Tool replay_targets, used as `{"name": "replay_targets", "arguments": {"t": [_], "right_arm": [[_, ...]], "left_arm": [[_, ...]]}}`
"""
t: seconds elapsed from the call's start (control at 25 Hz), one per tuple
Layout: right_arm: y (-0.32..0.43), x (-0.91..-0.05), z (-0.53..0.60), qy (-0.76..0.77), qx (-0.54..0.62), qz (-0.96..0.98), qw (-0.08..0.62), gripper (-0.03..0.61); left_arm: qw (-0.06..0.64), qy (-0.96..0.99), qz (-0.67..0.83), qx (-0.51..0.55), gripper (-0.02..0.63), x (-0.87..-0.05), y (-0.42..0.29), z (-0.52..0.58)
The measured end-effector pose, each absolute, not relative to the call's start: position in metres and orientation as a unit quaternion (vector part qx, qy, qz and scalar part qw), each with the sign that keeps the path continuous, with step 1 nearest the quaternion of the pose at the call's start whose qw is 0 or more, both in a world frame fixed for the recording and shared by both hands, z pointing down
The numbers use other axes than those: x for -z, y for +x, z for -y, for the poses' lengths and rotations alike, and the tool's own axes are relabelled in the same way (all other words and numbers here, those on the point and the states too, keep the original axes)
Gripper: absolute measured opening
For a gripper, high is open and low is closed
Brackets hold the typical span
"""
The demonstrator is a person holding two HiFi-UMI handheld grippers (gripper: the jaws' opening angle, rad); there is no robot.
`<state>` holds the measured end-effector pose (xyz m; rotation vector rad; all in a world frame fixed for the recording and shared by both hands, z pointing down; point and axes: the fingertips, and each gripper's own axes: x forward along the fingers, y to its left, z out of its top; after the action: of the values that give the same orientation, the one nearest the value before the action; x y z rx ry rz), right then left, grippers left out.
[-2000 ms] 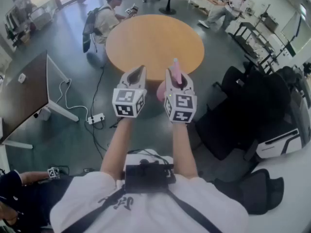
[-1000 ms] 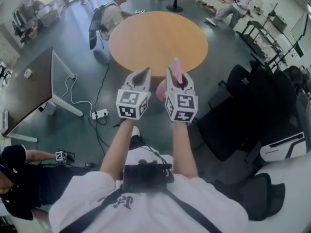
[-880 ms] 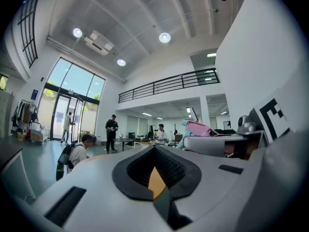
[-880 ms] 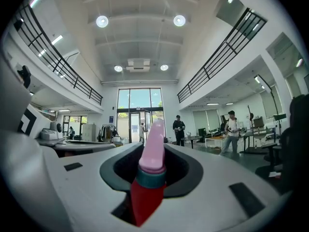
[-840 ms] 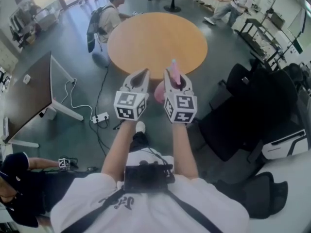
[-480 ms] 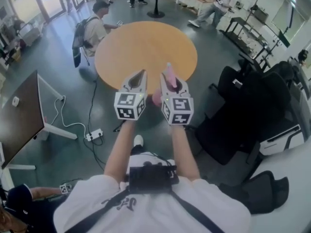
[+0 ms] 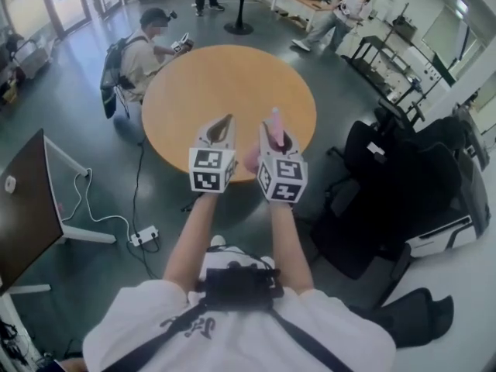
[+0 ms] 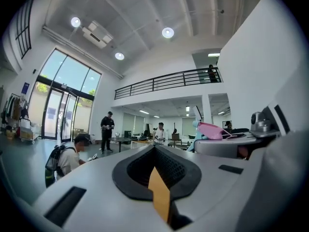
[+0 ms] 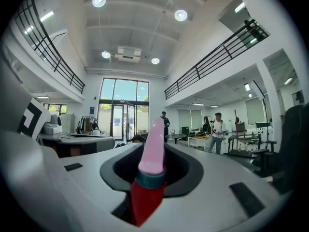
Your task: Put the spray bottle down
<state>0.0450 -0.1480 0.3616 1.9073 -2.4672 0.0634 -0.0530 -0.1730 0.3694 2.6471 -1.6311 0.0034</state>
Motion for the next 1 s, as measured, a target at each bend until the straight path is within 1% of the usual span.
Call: {"name": "replay_targets", "arguments": {"t": [0.2,0.4,0.6,0.8,0.92,1.0], "right_arm": [[0.03,-0.366,0.177,0.618,-0.024,0.786,-0.005,0.126],[0.024,-0.376,0.205,0.617,-0.025,0.786,0.011,0.126],[0.028,-0.376,0.235,0.624,-0.011,0.782,0.013,0.126],[0.026,-0.383,0.264,0.612,-0.001,0.791,0.009,0.126],[0.036,-0.384,0.285,0.615,-0.003,0.789,-0.001,0.127],[0.044,-0.385,0.3,0.615,-0.002,0.789,0.005,0.129]], "left_arm": [[0.021,0.854,0.52,-0.001,0.012,-0.381,-0.071,0.201],[0.024,0.858,0.513,0.001,0.012,-0.384,-0.072,0.227],[0.023,0.859,0.511,0.005,0.012,-0.386,-0.069,0.252],[0.038,0.852,0.521,-0.002,0.012,-0.401,-0.072,0.283],[0.043,0.848,0.528,0.001,0.012,-0.404,-0.069,0.306],[0.047,0.849,0.526,0.0,0.012,-0.405,-0.062,0.319]]}}
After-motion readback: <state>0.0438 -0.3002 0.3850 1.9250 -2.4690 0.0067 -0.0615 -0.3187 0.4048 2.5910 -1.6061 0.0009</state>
